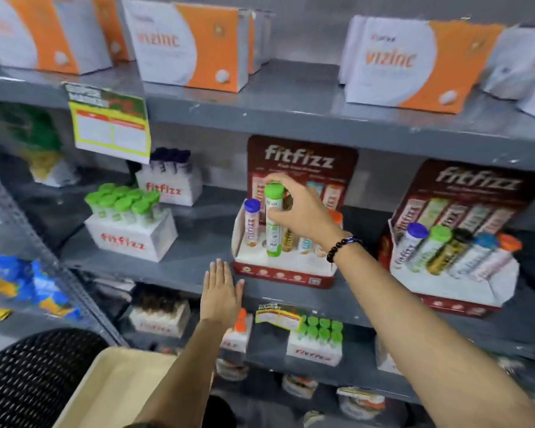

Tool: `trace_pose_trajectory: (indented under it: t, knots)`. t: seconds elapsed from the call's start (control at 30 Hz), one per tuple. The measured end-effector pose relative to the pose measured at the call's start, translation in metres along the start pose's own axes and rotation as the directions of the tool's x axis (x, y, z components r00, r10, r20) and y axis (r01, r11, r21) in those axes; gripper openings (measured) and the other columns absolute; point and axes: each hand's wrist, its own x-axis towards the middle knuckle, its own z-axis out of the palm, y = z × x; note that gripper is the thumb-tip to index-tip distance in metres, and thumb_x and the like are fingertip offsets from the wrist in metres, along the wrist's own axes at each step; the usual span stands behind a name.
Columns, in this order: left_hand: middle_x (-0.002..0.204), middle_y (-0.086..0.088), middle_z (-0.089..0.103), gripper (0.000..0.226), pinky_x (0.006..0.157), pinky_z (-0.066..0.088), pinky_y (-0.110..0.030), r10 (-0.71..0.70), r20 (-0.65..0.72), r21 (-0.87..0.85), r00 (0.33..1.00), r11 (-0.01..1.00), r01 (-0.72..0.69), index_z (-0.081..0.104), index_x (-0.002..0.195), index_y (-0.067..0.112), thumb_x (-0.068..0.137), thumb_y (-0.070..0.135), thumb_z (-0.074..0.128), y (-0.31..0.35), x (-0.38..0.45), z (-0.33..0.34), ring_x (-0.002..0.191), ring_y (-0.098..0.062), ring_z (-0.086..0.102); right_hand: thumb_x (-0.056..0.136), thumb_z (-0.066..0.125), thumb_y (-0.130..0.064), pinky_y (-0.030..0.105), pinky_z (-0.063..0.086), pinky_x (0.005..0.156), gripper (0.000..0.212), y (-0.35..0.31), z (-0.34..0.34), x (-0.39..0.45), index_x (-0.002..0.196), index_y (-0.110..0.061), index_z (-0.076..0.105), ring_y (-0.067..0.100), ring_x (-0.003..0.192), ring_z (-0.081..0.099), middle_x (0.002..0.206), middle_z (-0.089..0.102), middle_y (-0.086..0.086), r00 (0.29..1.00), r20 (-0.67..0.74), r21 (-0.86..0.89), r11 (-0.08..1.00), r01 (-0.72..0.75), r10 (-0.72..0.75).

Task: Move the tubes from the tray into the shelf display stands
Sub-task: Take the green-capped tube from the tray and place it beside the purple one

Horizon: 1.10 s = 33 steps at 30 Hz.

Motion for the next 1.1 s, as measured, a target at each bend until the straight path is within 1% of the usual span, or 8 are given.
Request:
trace_pose_trajectory:
  t: [0.07,0.13,0.2,0.3,0.53,0.77,0.93,1.1]
  knots:
    - [0.154,-0.023,0.011,0.076,0.119,0.003,-0.042,-0.034,0.010,0.016,0.999,0.999,0.034,0.010,0.143,-0.004,0.090,0.046,-0.012,-0.003,0.010,0.004,0.143,-0.033,0.006,0.068,0.063,-0.015,0.003,0.040,0.068,0.052,0.003,-0.004,0.002,0.118,-0.026,0.055,-0.008,0.075,0.056,0.092,0.063,-0.019,1.000,0.024,0.004,1.000,-0.003,0.003]
    - [0.154,-0.022,0.011,0.063,0.118,0.004,-0.042,-0.043,0.028,0.020,0.999,0.999,0.042,0.011,0.143,-0.003,0.098,0.040,0.014,-0.005,0.021,0.007,0.143,-0.033,0.006,0.070,0.064,-0.012,0.020,0.048,0.079,0.048,0.007,-0.006,0.004,0.116,-0.021,0.056,0.005,0.089,0.059,0.105,0.065,-0.005,1.000,0.027,0.010,1.000,-0.010,0.010]
    - [0.154,-0.022,0.011,0.061,0.119,0.004,-0.041,-0.040,0.040,0.009,0.998,0.999,0.040,0.011,0.143,-0.003,0.099,0.039,0.022,-0.005,0.025,0.010,0.143,-0.032,0.007,0.071,0.066,-0.009,0.029,0.051,0.085,0.044,0.011,-0.005,0.007,0.113,-0.020,0.059,0.011,0.095,0.061,0.108,0.066,-0.003,0.999,0.034,0.007,1.000,-0.017,0.017]
    - [0.155,-0.020,0.011,0.061,0.118,0.003,-0.040,-0.031,0.024,0.007,0.999,1.000,0.031,0.010,0.144,-0.002,0.099,0.039,0.021,-0.005,0.026,0.013,0.143,-0.031,0.007,0.069,0.073,-0.010,0.033,0.053,0.086,0.043,0.014,-0.002,0.015,0.110,-0.019,0.063,0.014,0.096,0.063,0.107,0.068,-0.002,0.992,0.105,0.000,0.998,-0.064,0.064]
    - [0.155,-0.019,0.011,0.062,0.117,0.000,-0.039,-0.025,0.003,-0.010,1.000,1.000,0.025,0.009,0.144,0.000,0.099,0.040,0.019,-0.008,0.026,0.017,0.144,-0.030,0.006,0.069,0.077,-0.017,0.023,0.044,0.073,0.039,0.012,0.006,0.030,0.105,-0.022,0.065,0.008,0.085,0.058,0.099,0.063,-0.008,0.972,0.208,-0.077,0.992,-0.100,0.114]
    - [0.156,-0.016,0.007,0.063,0.115,-0.006,-0.035,-0.039,0.011,-0.015,0.999,0.999,0.039,0.005,0.145,0.003,0.098,0.043,0.014,-0.009,0.027,0.020,0.144,-0.027,0.001,0.065,0.063,-0.001,0.033,0.050,0.085,0.037,0.000,-0.004,0.041,0.091,-0.026,0.069,0.019,0.100,0.060,0.107,0.068,-0.002,0.960,0.249,-0.203,0.976,-0.075,0.126]
    - [0.157,-0.015,0.005,0.063,0.115,-0.006,-0.036,-0.043,0.021,-0.003,0.999,0.999,0.043,0.003,0.145,0.003,0.098,0.044,0.012,-0.008,0.026,0.019,0.144,-0.027,-0.001,0.070,0.056,0.014,0.022,0.040,0.069,0.042,-0.006,-0.014,0.050,0.081,-0.025,0.068,0.013,0.098,0.051,0.120,0.062,0.002,0.925,0.322,-0.315,0.945,-0.094,0.199]
    - [0.157,-0.015,0.004,0.063,0.115,-0.006,-0.036,-0.038,0.023,0.013,0.999,0.999,0.037,0.002,0.145,0.003,0.098,0.044,0.011,-0.008,0.026,0.018,0.144,-0.028,-0.002,0.072,0.070,0.007,0.026,0.037,0.075,0.034,-0.009,-0.017,0.054,0.089,-0.022,0.070,0.012,0.100,0.047,0.122,0.059,-0.002,0.904,0.358,-0.385,0.919,-0.087,0.235]
